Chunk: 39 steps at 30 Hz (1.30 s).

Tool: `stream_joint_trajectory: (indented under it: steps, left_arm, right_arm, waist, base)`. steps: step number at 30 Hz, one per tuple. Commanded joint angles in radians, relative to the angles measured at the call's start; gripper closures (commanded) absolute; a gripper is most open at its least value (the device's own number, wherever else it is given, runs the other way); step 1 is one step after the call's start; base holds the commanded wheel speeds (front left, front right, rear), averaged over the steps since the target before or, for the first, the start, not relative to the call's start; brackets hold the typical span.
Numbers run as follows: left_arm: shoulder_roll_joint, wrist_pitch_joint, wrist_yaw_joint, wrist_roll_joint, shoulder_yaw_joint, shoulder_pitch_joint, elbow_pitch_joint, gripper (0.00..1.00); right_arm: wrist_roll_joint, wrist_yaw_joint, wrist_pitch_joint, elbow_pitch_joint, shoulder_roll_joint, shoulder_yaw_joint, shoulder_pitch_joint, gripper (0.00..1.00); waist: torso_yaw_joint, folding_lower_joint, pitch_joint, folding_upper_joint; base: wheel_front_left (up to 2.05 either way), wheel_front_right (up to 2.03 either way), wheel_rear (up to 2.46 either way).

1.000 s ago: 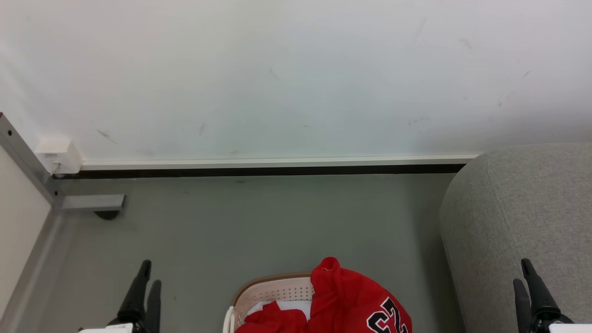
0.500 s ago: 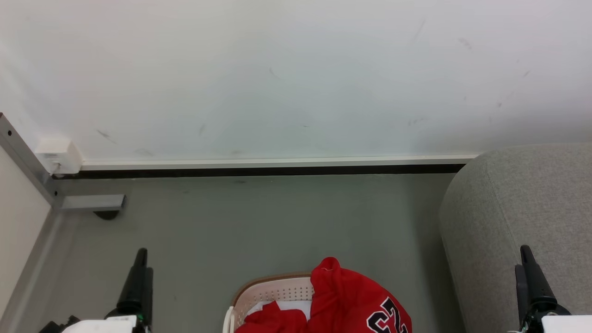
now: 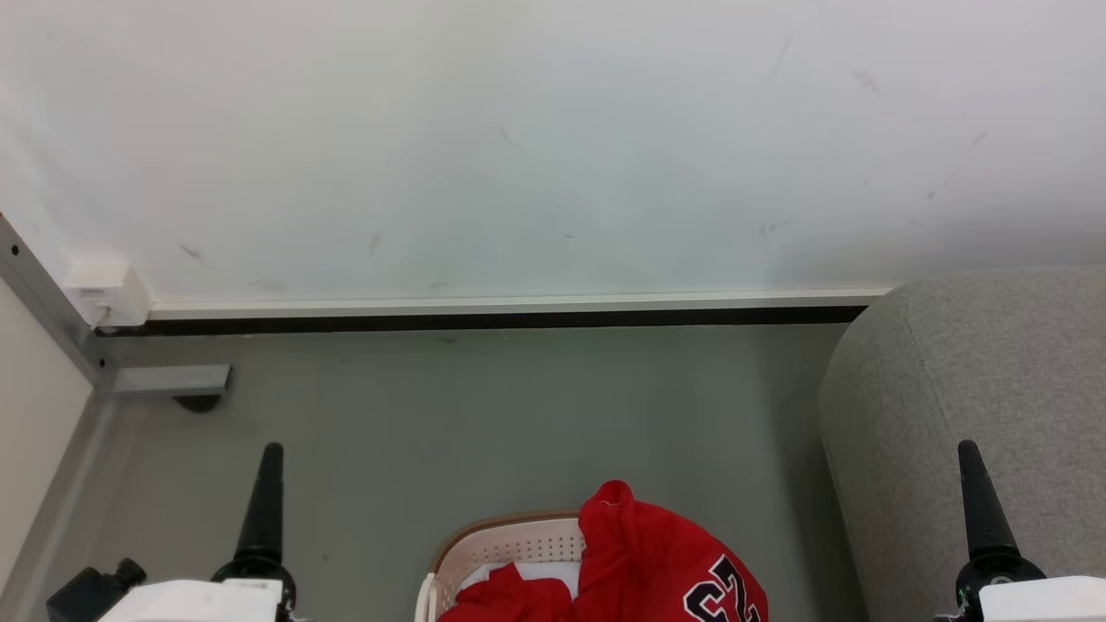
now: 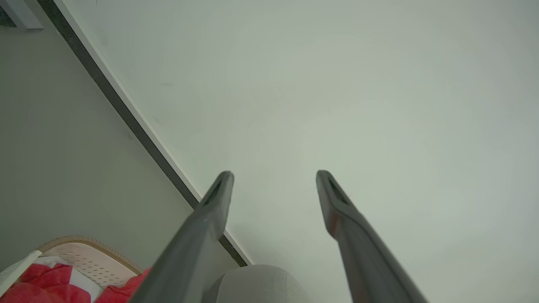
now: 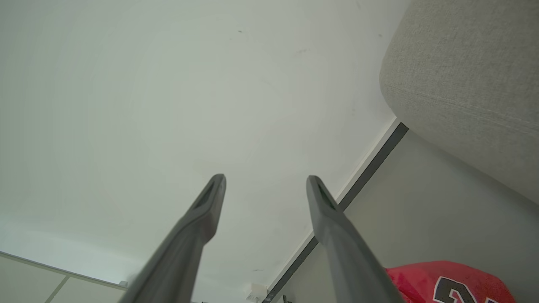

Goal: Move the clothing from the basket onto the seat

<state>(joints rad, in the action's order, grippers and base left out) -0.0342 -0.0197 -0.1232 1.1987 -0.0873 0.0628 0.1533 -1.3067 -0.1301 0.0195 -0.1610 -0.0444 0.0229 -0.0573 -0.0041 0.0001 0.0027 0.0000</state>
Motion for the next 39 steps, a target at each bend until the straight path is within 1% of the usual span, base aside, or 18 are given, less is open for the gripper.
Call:
stream_joint_trajectory:
  steps: [1,13,22,29,39]
  left_arm:
    - [-0.010,-0.009,-0.004,-0.048,-0.001,0.017,-0.024,0.00]
    - [-0.012,-0.052,0.031,-0.334,0.027,0.004,-0.043,0.00]
    - [-0.013,-0.082,0.061,-0.499,0.047,-0.006,-0.037,0.00]
    - [-0.018,-0.103,0.071,-0.592,0.057,-0.016,-0.040,0.00]
    - [-0.026,-0.129,0.079,-0.705,0.074,-0.018,-0.049,0.00]
  right_arm:
    - [0.037,0.000,0.009,0.021,-0.013,-0.001,-0.005,0.00]
    - [0.322,0.000,0.052,0.017,-0.023,-0.016,-0.001,0.00]
    - [0.522,-0.001,0.081,-0.003,-0.029,-0.030,0.003,0.00]
    - [0.627,-0.001,0.102,-0.011,-0.026,-0.041,0.008,0.00]
    - [0.733,-0.001,0.129,0.001,-0.041,-0.078,0.003,0.00]
  waist:
    - [0.000,0.0000,0.000,0.0000]
    - [-0.001,0.0000,-0.002,0.0000]
    - [0.000,0.0000,-0.009,0.0000]
    - [-0.001,0.0000,-0.014,0.0000]
    - [-0.002,0.0000,-0.014,0.0000]
  base:
    - [0.00,0.00,0.00]
    - [0.00,0.00,0.00]
    - [0.00,0.00,0.00]
    - [0.00,0.00,0.00]
    - [0.00,0.00,0.00]
